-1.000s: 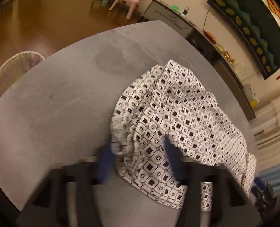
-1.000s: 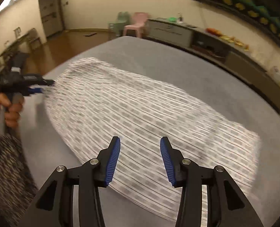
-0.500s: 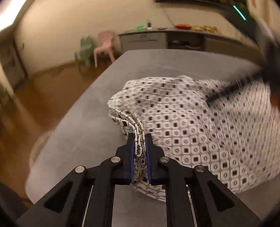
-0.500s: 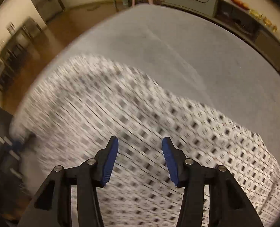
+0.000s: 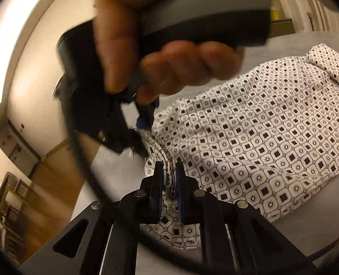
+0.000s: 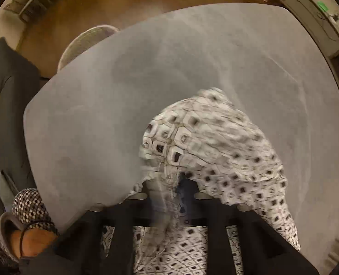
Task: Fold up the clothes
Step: 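Grasp the garment with the left gripper while the right gripper lifts a fold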
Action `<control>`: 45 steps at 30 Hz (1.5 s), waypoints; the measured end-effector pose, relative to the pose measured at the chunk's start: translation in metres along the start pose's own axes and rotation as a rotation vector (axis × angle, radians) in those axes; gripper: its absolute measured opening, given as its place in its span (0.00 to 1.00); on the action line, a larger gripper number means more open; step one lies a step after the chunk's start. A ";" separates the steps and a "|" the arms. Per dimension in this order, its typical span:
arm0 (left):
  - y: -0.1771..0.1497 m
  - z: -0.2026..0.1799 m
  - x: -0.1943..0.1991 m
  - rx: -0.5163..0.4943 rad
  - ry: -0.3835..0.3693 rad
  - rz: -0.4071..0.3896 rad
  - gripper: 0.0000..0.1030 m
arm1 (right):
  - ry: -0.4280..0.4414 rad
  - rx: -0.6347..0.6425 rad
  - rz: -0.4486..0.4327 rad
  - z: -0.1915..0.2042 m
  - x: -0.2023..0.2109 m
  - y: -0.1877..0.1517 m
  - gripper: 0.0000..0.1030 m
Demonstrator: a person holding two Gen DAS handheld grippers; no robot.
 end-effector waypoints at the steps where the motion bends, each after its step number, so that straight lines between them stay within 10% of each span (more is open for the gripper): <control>1: 0.003 0.004 0.005 0.025 -0.030 -0.024 0.10 | 0.007 -0.021 -0.061 -0.005 0.009 -0.005 0.10; 4: 0.017 0.011 0.030 0.102 -0.169 -0.134 0.13 | 0.059 -0.157 -0.264 -0.032 0.047 -0.050 0.10; 8: 0.031 0.014 0.057 0.190 -0.531 -0.200 0.30 | 0.102 -0.411 -0.445 -0.090 0.060 -0.150 0.10; 10: 0.034 0.015 0.056 0.216 -0.680 -0.165 0.33 | 0.121 -0.554 -0.452 -0.123 0.031 -0.200 0.10; 14: 0.039 0.021 0.034 0.284 -0.748 -0.081 0.33 | 0.145 -0.706 -0.389 -0.160 -0.046 -0.257 0.10; 22: 0.021 -0.010 -0.034 0.248 -0.587 0.192 0.33 | 0.255 -0.744 -0.450 -0.176 -0.102 -0.266 0.12; 27: 0.010 -0.029 -0.058 0.236 -0.561 0.286 0.33 | 0.061 -0.693 -0.368 -0.175 -0.129 -0.261 0.19; 31: 0.009 -0.031 -0.063 0.267 -0.550 0.314 0.35 | -0.156 -0.618 -0.382 -0.177 -0.114 -0.252 0.56; 38: 0.008 -0.042 -0.068 0.251 -0.552 0.319 0.35 | -0.231 -0.355 -0.432 -0.157 -0.107 -0.114 0.70; 41: 0.007 -0.045 -0.067 0.224 -0.546 0.308 0.35 | -0.260 -0.286 -0.270 -0.172 -0.141 -0.065 0.69; 43: 0.005 -0.048 -0.065 0.196 -0.540 0.296 0.35 | -0.263 -0.272 -0.142 -0.193 -0.168 -0.047 0.14; 45: 0.003 -0.052 -0.063 0.164 -0.537 0.283 0.34 | -0.280 -0.307 -0.162 -0.215 -0.169 -0.033 0.14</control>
Point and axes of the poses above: each gripper's, at about its wrist camera, not at the fingertips, and x roughly against the way its jaws point, z to its left, y to its top, the point moved 2 cm from there along -x, roughly the way its jaws point, and after that the axes turned 4 degrees about x, right-handed, at the moved point
